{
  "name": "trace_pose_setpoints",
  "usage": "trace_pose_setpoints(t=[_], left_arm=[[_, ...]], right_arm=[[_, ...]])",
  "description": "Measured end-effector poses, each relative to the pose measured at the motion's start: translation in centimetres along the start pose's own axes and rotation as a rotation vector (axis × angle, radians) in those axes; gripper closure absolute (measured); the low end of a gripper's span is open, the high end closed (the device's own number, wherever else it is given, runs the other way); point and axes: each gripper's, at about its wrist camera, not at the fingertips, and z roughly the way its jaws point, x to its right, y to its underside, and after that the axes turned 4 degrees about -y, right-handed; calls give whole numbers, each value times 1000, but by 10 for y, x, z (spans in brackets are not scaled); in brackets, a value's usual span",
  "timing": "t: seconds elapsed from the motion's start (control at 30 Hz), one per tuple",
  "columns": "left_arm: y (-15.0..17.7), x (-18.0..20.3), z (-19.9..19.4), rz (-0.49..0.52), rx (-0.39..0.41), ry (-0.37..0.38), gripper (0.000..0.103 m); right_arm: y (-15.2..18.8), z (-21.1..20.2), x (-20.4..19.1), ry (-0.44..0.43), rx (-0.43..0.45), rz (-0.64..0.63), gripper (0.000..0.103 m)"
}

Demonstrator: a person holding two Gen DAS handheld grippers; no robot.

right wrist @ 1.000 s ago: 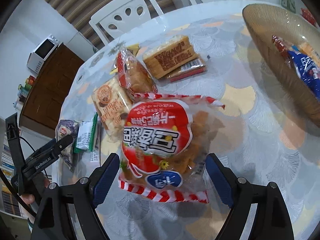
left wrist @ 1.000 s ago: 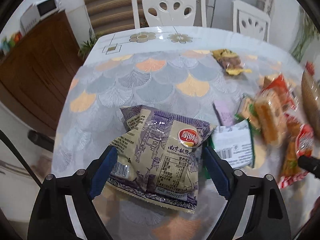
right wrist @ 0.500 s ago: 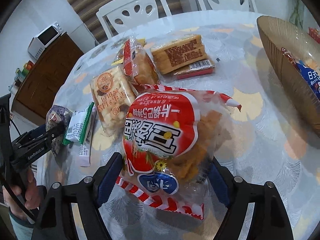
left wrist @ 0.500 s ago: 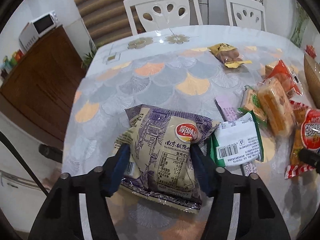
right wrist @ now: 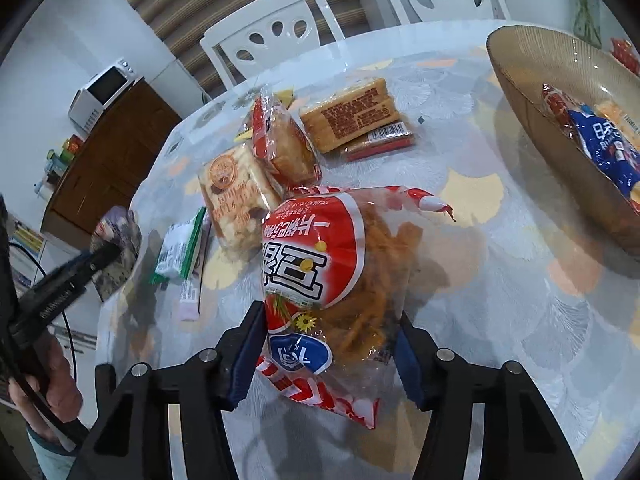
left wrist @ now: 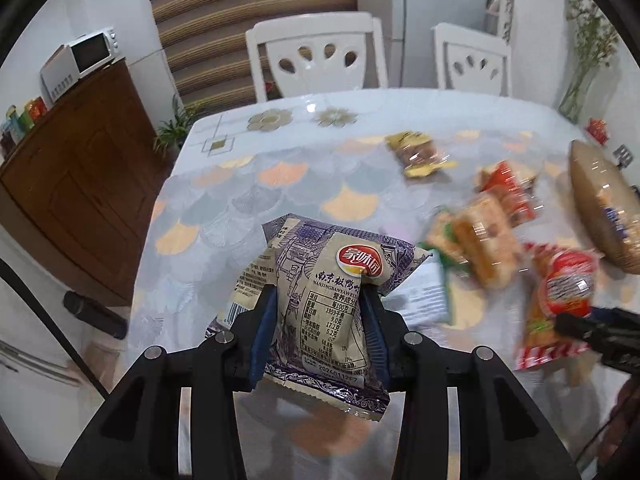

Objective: Organize snacks
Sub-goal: 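Carry both bags over the amber bowl and open both grippers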

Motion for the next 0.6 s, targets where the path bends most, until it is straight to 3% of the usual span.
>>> trace_pose_setpoints(t=[0.6], left_arm=[[-21,109,-77,151,142,100,65]], right_arm=[[41,-68,32,-51,26,10,48]])
